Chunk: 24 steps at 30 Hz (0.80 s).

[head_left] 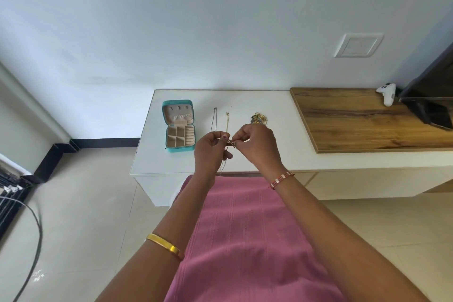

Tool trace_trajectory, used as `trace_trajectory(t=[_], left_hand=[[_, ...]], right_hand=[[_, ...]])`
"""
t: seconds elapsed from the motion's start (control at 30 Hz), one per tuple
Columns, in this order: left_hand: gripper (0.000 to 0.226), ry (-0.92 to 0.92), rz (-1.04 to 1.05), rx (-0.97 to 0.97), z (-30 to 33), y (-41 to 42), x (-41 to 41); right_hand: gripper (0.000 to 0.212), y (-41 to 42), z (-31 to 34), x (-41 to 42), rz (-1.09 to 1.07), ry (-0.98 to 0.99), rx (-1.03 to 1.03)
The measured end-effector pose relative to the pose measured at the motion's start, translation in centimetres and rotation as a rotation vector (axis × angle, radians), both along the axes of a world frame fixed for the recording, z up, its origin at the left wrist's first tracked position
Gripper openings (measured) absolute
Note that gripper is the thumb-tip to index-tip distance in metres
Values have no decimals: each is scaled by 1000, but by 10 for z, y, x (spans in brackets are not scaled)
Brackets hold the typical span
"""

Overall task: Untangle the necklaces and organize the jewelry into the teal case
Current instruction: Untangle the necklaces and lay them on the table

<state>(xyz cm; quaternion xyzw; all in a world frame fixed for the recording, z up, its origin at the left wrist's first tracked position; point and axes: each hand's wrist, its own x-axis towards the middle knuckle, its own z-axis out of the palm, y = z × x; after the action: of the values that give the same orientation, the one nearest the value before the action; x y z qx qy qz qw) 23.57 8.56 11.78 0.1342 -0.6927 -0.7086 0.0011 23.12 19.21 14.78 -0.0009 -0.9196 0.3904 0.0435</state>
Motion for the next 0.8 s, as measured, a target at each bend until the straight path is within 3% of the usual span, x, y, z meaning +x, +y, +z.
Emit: trace_trajectory(t=[0.2,0.53,0.8], left_hand=[[9,13,-16,14,6,2,-1],[11,-14,18,21,8,1,-1],[29,-74,-232,23,8,-3,3]], right_hand=[[12,-2,-6,1,-17,-88,-9],[15,-1,0,1,32,-46,-106],[8,13,21,-4,6,-105,-305]])
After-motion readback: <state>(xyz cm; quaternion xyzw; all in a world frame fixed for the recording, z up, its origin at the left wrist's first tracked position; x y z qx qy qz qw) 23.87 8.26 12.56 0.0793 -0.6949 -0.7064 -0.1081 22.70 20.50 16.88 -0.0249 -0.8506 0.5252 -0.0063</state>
